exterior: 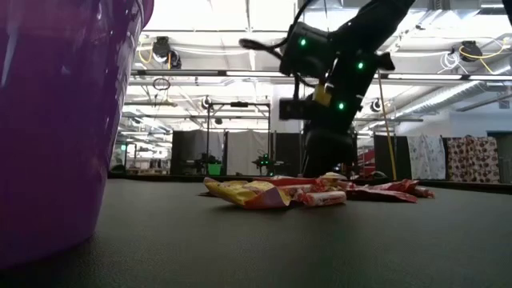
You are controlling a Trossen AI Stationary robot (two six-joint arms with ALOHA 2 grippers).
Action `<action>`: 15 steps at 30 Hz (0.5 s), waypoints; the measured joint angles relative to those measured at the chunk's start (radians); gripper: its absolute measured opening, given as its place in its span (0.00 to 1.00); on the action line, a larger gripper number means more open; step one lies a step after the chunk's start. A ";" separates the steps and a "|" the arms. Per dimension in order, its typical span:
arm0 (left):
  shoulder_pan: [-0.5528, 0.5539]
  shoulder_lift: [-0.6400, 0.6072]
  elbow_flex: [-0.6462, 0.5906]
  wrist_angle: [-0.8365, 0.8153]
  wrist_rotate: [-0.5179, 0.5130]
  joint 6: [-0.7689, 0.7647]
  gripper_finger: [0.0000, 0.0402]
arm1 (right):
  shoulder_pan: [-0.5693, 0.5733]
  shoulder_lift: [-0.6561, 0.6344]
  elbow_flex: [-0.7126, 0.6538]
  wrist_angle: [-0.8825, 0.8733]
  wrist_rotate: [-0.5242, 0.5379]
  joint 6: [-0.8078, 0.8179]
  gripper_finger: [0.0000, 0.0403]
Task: Sort candy by brand, put in halloween buckets
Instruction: Put the yellow candy into the orange bucket
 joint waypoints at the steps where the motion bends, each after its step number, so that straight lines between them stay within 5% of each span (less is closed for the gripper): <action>1: 0.000 0.000 0.000 0.000 0.000 0.000 0.56 | 0.000 0.005 0.000 0.012 0.012 0.002 0.47; 15: 0.000 0.000 0.000 0.000 -0.005 0.000 0.56 | -0.010 0.008 0.000 0.021 0.089 0.025 0.29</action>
